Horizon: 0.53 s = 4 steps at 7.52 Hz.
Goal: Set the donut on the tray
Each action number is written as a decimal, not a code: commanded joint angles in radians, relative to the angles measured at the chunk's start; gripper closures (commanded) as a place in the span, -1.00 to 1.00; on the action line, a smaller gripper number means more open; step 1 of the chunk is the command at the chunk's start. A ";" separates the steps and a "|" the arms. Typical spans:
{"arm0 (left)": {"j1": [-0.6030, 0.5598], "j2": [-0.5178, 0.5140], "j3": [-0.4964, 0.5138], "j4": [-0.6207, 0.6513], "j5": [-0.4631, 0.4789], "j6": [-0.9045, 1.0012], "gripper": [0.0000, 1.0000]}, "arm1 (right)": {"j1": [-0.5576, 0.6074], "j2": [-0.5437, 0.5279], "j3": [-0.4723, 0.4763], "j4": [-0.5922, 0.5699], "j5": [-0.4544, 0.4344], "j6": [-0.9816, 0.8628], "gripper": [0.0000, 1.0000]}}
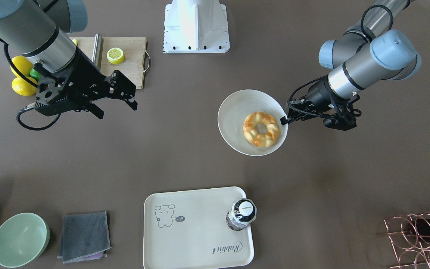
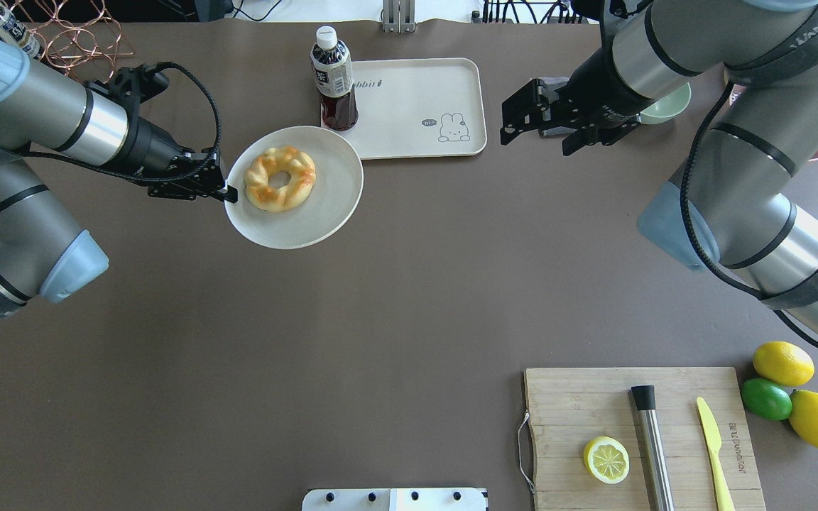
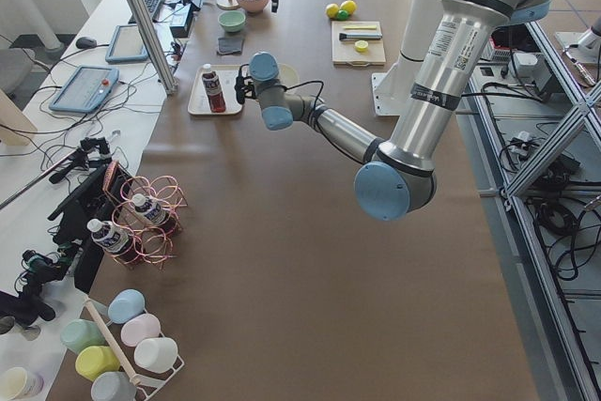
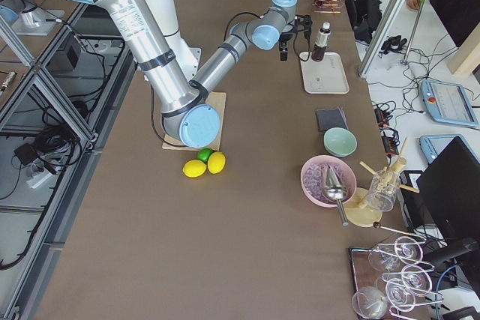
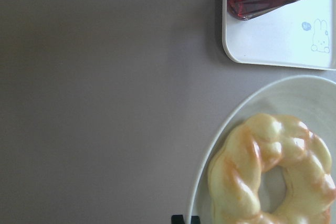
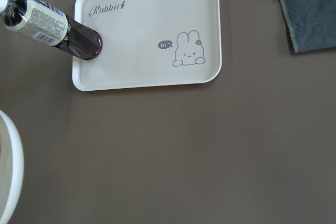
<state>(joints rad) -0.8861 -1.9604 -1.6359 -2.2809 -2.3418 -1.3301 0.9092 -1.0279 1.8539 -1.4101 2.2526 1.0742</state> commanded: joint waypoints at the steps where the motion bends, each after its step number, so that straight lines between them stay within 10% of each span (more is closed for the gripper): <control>1: 0.111 -0.043 -0.149 0.199 0.142 -0.104 1.00 | -0.058 0.012 -0.005 -0.001 -0.042 0.020 -1.00; 4: 0.245 -0.196 -0.297 0.588 0.338 -0.118 1.00 | -0.070 -0.003 -0.007 -0.001 -0.034 0.020 -1.00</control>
<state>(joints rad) -0.7154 -2.0699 -1.8747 -1.8812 -2.1104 -1.4348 0.8455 -1.0262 1.8477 -1.4113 2.2160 1.0923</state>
